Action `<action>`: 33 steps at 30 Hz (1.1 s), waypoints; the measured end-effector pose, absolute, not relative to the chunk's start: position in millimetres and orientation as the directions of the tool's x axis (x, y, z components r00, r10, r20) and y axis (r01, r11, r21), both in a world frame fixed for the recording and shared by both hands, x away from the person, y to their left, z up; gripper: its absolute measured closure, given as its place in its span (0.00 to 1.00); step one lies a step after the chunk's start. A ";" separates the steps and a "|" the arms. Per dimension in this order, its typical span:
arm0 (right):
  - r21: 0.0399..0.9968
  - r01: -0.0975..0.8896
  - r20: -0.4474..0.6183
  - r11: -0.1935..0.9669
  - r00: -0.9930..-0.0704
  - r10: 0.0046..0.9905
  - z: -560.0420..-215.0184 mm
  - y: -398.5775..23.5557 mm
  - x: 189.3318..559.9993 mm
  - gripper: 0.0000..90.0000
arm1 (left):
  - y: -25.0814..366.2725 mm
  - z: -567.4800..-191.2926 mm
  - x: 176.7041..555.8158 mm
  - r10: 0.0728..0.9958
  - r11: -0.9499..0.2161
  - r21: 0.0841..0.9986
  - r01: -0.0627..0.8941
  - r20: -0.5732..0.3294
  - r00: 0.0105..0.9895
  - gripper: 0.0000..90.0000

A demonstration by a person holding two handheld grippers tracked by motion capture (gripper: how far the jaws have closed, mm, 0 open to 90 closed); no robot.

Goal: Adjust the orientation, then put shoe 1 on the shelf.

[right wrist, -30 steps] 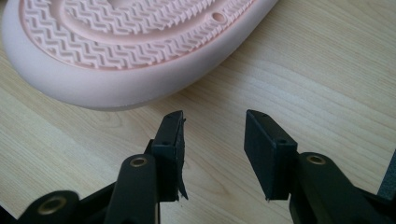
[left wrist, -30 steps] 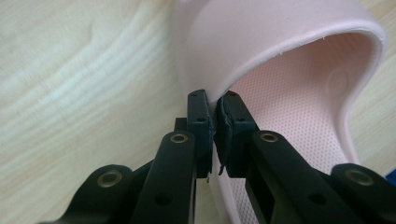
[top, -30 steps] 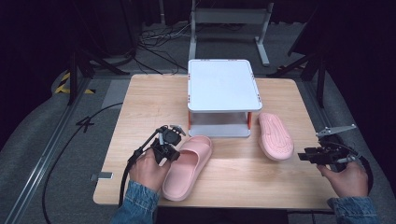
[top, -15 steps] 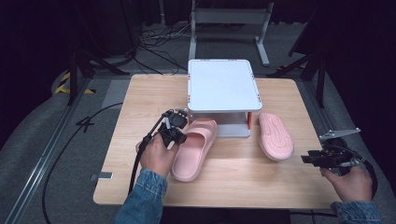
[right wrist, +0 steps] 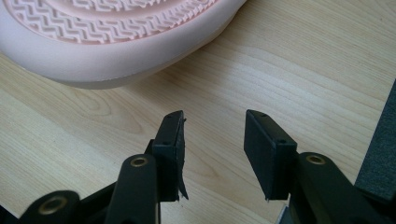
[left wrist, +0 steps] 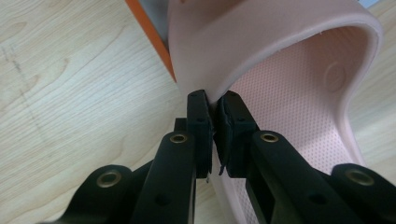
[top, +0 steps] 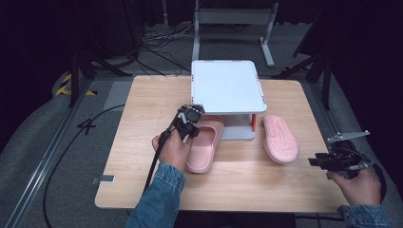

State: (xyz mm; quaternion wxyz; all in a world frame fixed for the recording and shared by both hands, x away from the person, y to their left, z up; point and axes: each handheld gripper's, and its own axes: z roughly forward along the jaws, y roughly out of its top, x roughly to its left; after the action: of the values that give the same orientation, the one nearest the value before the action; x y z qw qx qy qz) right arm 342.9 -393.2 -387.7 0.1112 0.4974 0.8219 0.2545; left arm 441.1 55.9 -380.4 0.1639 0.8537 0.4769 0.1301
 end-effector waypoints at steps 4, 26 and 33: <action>0.523 0.764 0.072 0.376 -0.480 0.874 -389.4 -393.0 343.4 0.65 | 54.2 -384.6 439.7 0.853 -0.503 0.397 0.768 0.089 0.514 0.93; 0.534 0.747 0.070 0.397 -0.507 0.859 -386.1 -385.3 351.4 0.64 | 95.8 -357.8 391.4 0.734 -0.596 0.364 0.716 -0.113 0.669 0.58; 0.546 0.738 0.071 0.396 -0.512 0.856 -382.0 -386.2 349.3 0.64 | 102.4 -374.1 371.3 0.680 -0.684 0.253 0.684 -0.117 0.724 0.68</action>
State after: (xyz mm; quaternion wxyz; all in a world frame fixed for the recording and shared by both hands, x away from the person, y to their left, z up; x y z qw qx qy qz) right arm 349.3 -386.2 -382.0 0.1114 0.4814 0.8280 0.2649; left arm 371.3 102.4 -374.1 0.1405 0.9177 0.3716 -0.0070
